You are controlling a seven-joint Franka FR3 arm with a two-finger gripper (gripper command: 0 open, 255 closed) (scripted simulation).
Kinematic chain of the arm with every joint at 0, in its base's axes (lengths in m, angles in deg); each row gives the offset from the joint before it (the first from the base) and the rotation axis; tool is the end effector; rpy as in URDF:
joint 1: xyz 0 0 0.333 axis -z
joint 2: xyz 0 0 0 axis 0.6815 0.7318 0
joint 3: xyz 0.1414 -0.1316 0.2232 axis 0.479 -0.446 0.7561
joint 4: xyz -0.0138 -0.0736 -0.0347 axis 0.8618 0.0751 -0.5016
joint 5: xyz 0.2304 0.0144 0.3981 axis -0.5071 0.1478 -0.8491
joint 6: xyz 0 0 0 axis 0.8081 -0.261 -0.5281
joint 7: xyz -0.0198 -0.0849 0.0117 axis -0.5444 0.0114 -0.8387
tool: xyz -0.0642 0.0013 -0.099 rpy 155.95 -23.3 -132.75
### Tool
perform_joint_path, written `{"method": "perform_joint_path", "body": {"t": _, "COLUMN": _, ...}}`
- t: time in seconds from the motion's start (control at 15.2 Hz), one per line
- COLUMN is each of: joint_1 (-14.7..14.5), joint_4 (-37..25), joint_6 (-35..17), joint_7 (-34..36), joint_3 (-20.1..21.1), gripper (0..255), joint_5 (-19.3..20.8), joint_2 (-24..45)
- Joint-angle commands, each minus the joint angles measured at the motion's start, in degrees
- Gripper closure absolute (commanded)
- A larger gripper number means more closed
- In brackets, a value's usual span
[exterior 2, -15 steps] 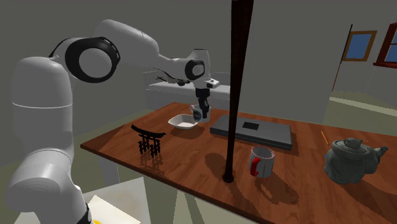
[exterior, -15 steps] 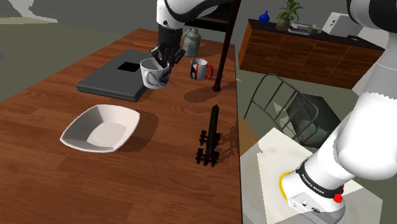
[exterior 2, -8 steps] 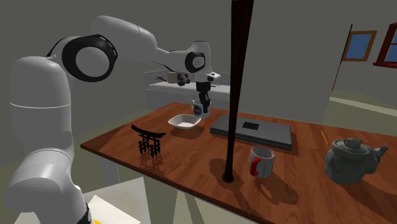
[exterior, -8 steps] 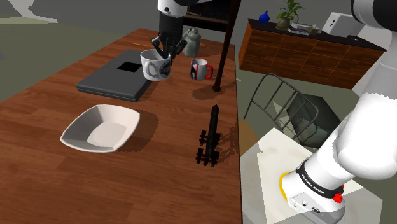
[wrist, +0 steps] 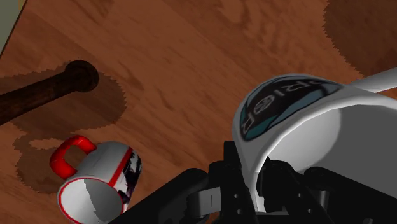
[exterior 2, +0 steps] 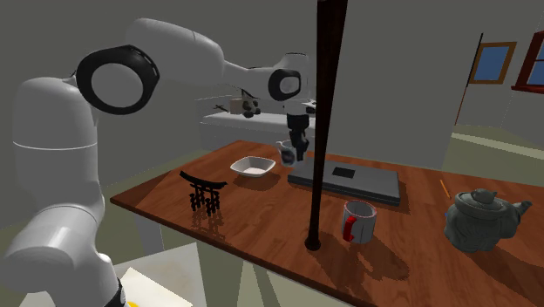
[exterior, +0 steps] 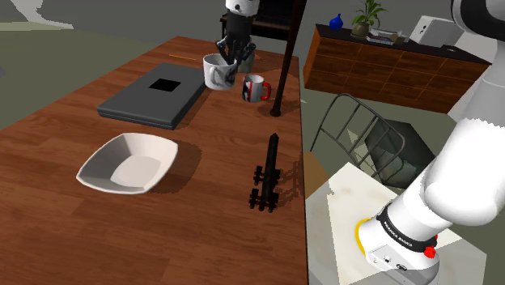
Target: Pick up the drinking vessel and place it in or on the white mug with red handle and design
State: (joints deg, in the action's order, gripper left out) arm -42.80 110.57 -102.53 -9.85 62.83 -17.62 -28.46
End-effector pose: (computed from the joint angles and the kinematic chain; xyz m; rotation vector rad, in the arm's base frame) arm 0.6871 0.1412 0.4612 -3.0821 0.2638 -0.1490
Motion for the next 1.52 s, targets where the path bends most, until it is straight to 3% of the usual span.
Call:
{"method": "perform_joint_path", "body": {"t": 0.0, "joint_1": 1.7, "joint_4": -0.8, "joint_6": 0.3, "joint_7": -2.8, "joint_3": -1.0, "gripper": 255, "joint_5": -0.4, "joint_2": 0.5}}
{"method": "perform_joint_path", "body": {"t": 0.66, "joint_1": 8.9, "joint_4": -10.4, "joint_6": 4.0, "joint_7": -14.6, "joint_3": -5.0, "gripper": 255, "joint_5": -1.7, "joint_2": 6.7}}
{"method": "perform_joint_path", "body": {"t": 1.19, "joint_1": 14.4, "joint_4": -26.4, "joint_6": 10.1, "joint_7": -22.9, "joint_3": -7.4, "gripper": 255, "joint_5": -2.5, "joint_2": 16.8}}
{"method": "perform_joint_path", "body": {"t": 1.45, "joint_1": 14.5, "joint_4": -22.5, "joint_6": 6.8, "joint_7": -23.0, "joint_3": -7.4, "gripper": 255, "joint_5": -2.5, "joint_2": 16.3}}
